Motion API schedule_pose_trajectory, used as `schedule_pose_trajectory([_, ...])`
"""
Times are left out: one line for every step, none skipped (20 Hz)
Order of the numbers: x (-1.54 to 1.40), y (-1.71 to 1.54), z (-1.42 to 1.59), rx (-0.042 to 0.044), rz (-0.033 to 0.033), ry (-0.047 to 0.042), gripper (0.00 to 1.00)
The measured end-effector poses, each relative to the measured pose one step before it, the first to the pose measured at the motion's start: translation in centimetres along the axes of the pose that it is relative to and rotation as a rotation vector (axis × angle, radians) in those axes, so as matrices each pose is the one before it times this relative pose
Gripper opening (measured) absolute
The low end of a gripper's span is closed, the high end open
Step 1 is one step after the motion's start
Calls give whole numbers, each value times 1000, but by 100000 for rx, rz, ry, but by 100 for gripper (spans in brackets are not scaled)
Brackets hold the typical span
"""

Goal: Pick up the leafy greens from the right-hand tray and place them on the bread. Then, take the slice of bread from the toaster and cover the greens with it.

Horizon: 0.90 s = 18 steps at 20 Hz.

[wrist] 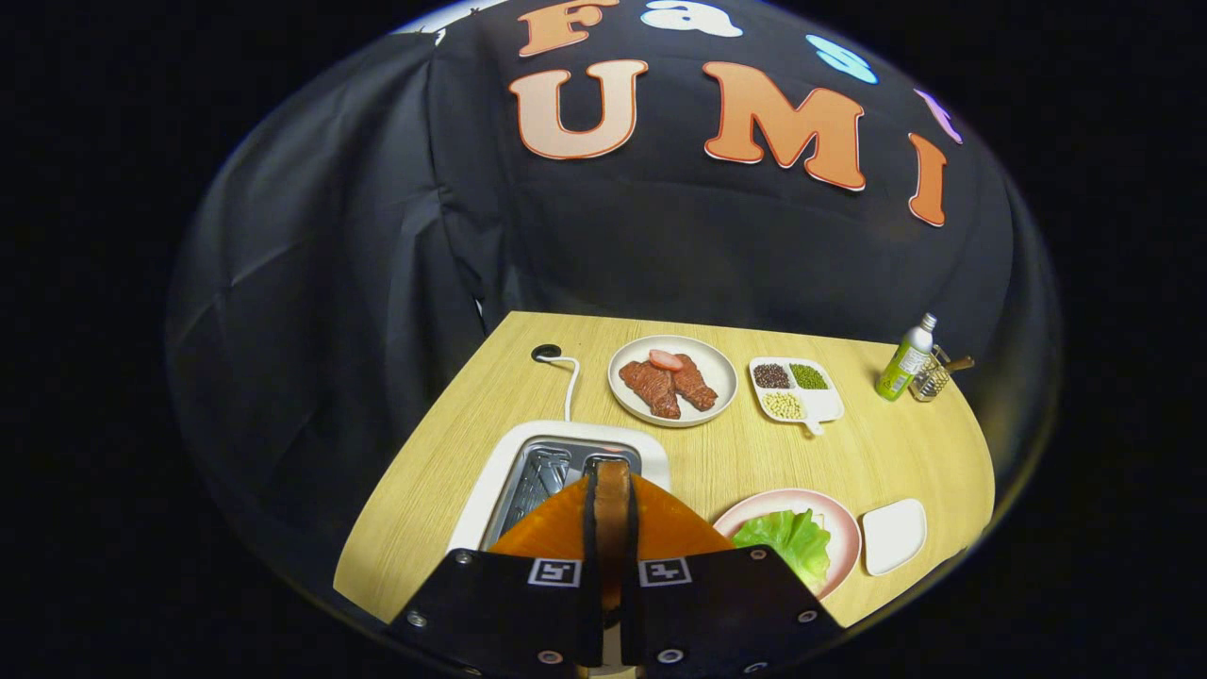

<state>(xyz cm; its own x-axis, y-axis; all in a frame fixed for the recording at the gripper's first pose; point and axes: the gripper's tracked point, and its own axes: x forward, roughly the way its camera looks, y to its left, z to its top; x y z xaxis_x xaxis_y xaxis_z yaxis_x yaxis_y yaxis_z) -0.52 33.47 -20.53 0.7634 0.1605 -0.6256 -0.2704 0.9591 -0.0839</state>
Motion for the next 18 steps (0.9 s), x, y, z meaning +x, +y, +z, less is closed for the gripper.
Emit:
schedule_pose_trajectory([-350,-53,295,448,477,-220,7])
schedule_pose_trajectory([-273,-35,395,545,627,-744,7])
schedule_pose_trajectory([-457,78,498,370,653,-877,7])
schedule_pose_trajectory([-429,24,445,-83,645,-1019,7])
schedule_pose_trajectory([-435,-20,486,-272,215,-1220,7])
schedule_pose_trajectory([-425,69,575,-378,402,-1138,7])
schedule_pose_trajectory([-455,-96,540,246,16,-1196,7])
schedule_pose_trajectory([-311,-64,254,280,227,-876,7])
schedule_pose_trajectory([-294,-107,234,442,318,-987,7])
schedule_pose_trajectory([-290,-96,438,228,342,-877,7])
schedule_pose_trajectory([-392,-126,448,75,185,-994,7])
schedule_pose_trajectory([-297,-141,421,-281,148,-1112,7])
schedule_pose_trajectory([-262,-211,410,-60,-27,-1136,7])
schedule_pose_trajectory([-296,-243,265,229,-40,-901,7])
schedule_pose_trajectory([-231,-98,282,150,220,-486,7])
schedule_pose_trajectory([-248,-421,183,363,-254,-661,6])
schedule_pose_trajectory([-200,-276,274,587,327,-354,7])
schedule_pose_trajectory([-257,-212,223,836,-20,-592,7])
